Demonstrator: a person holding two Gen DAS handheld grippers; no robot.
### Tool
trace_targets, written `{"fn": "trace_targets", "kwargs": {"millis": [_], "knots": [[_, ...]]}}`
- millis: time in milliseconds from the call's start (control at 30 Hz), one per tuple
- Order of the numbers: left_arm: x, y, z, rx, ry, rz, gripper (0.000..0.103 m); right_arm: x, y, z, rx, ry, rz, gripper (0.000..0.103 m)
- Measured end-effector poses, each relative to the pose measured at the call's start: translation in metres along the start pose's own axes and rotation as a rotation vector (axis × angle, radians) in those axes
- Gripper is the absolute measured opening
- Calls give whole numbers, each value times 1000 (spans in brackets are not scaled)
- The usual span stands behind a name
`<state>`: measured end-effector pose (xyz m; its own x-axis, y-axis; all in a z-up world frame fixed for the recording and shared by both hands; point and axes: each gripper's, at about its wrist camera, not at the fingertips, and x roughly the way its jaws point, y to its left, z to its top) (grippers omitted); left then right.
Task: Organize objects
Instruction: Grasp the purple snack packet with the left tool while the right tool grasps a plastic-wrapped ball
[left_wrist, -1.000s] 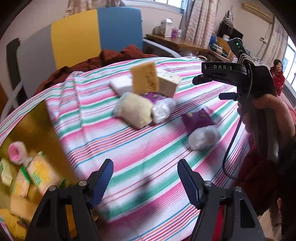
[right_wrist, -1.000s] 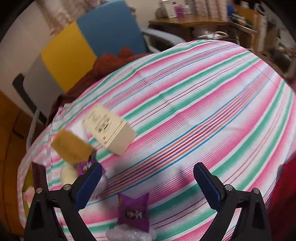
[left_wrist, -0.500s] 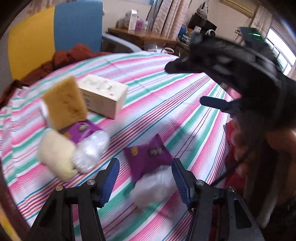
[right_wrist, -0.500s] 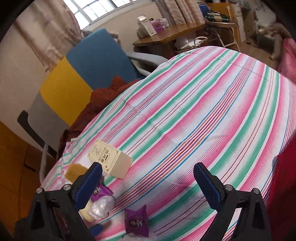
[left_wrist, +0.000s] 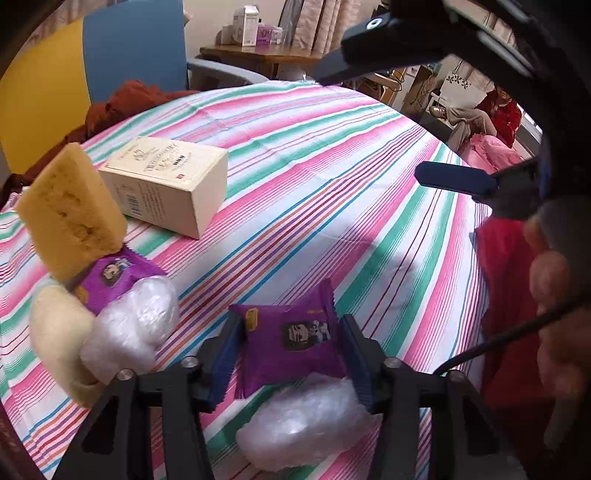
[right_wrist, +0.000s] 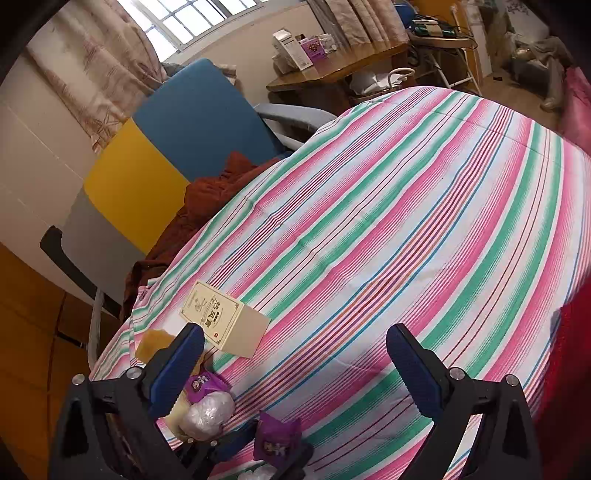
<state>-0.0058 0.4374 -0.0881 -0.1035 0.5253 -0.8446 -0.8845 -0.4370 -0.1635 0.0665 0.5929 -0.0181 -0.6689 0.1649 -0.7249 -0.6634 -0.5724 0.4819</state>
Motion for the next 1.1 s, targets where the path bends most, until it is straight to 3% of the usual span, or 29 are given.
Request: {"fn": "trace_targets", "kwargs": {"millis": [100,167,200,300,500,600,767,900,1100], "knots": [[-21,3,-3,-1,-52,29,50,2,3,-1,-15,11,12,100],[-39,8,-8,-11,-96,34,32,7,5,-3,-25,37,27,100],[-49,12,-11,-16,-116,42,29,10,7,-4,-35,52,28,100],[-67,22,-20,-37,-142,51,29,20,16,-11,-87,108,18,100],[-76,42,-58,-112,-98,62,29,31,21,-18,-134,150,-23,100],[-74,52,-68,-175,-54,8,32,31,19,-17,-133,149,-26,100],[-67,65,-60,-388,4,-142,35,31,19,-16,-133,149,-29,100],[-56,59,-36,-446,30,-163,54,28,17,-13,-120,143,-14,100],[-17,52,-16,-541,125,-124,58,20,10,-9,-68,120,30,100]]}}
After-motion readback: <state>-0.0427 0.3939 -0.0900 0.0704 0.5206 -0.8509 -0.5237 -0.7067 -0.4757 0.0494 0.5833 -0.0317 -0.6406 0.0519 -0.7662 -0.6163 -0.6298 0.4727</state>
